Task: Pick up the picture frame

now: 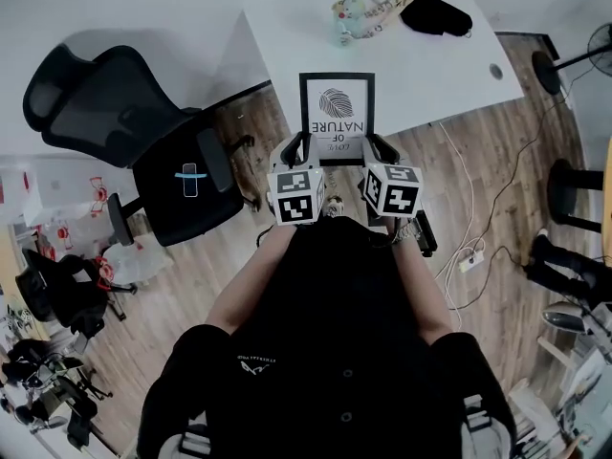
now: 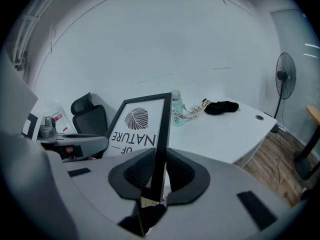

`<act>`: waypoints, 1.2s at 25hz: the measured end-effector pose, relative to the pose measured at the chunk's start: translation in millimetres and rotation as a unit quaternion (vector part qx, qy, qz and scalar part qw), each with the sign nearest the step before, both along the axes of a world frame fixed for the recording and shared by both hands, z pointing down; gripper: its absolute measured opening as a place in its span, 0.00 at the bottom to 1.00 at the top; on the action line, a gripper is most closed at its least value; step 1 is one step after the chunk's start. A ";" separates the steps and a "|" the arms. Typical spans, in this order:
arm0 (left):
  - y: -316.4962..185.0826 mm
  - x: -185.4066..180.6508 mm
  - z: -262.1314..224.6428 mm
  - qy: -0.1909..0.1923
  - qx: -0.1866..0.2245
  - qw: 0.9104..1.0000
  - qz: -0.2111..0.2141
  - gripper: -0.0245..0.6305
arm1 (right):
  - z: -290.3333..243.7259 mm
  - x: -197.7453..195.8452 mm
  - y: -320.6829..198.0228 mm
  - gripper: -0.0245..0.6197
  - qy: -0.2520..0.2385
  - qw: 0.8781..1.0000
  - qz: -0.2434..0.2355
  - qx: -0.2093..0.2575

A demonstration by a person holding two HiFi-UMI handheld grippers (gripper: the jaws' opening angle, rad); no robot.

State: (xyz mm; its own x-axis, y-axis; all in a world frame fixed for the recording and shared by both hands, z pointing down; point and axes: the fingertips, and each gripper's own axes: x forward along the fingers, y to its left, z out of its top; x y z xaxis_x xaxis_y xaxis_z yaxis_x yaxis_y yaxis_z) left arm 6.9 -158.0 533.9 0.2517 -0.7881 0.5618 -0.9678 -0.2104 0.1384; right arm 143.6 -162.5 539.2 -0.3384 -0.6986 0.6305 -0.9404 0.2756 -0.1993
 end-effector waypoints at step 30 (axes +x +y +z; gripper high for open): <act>-20.7 16.2 -170.4 0.011 0.205 0.978 0.026 0.15 | -168.6 15.8 -13.8 0.14 -0.003 0.979 0.023 0.204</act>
State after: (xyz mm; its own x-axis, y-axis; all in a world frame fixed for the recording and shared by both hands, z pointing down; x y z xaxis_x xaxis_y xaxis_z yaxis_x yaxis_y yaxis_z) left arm 23.2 -178.7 363.5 0.3052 -0.9322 0.1946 -0.9522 -0.3010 0.0518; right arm 159.4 -176.3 370.7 -0.3037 -0.9061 0.2944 -0.9527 0.2910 -0.0873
